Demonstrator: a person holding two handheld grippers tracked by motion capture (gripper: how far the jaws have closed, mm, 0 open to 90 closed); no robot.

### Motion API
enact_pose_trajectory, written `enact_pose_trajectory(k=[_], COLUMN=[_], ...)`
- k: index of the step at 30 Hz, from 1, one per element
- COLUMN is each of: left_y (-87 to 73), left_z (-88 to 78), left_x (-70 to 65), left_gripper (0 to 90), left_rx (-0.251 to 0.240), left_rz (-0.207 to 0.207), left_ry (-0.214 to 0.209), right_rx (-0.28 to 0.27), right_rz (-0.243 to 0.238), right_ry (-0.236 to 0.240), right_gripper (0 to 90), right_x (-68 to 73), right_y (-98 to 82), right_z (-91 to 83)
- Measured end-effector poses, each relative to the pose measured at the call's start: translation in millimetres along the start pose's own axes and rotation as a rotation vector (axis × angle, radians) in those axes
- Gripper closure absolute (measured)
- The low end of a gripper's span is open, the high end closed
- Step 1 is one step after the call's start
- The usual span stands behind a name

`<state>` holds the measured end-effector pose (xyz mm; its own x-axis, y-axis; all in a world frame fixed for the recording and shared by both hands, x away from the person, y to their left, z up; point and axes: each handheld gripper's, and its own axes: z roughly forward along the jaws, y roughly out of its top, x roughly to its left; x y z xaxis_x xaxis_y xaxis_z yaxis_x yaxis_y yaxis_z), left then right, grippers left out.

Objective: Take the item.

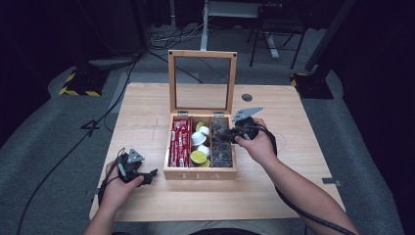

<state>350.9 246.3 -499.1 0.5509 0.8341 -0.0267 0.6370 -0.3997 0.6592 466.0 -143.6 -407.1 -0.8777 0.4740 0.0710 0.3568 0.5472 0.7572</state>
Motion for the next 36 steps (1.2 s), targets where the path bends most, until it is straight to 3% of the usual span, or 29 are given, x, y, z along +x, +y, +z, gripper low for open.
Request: enact_pose_trajectory(k=[6,13,16,25,36], left_y=[-1.1,-2.2,-5.2,-5.7,-6.6], left_z=[0.5,0.7,2.0,1.4,0.6], left_x=[0.4,0.9,0.3,0.1,0.4], left_gripper=[20.7,20.5,19.2,19.2,19.1], left_rx=[-0.013,-0.021,-0.051,-0.050,-0.050], left_rz=[0.003,0.007,-0.003,0.001,-0.004], left_ry=[-0.002,-0.005,-0.003,0.002,0.001], right_rx=[-0.074,-0.120,-0.134,-0.173,-0.179], right_rz=[0.017,0.021,0.017,0.010,0.029], right_ry=[0.032,0.053,0.045,0.007,-0.078], right_gripper=[77.7,77.6,77.6,77.6,77.5], right_x=[0.8,2.1,2.7,1.1,-12.8], right_y=[4.5,7.6,8.6,7.1,-13.0], right_z=[-18.4,-33.5,-42.0,-74.4,-119.3])
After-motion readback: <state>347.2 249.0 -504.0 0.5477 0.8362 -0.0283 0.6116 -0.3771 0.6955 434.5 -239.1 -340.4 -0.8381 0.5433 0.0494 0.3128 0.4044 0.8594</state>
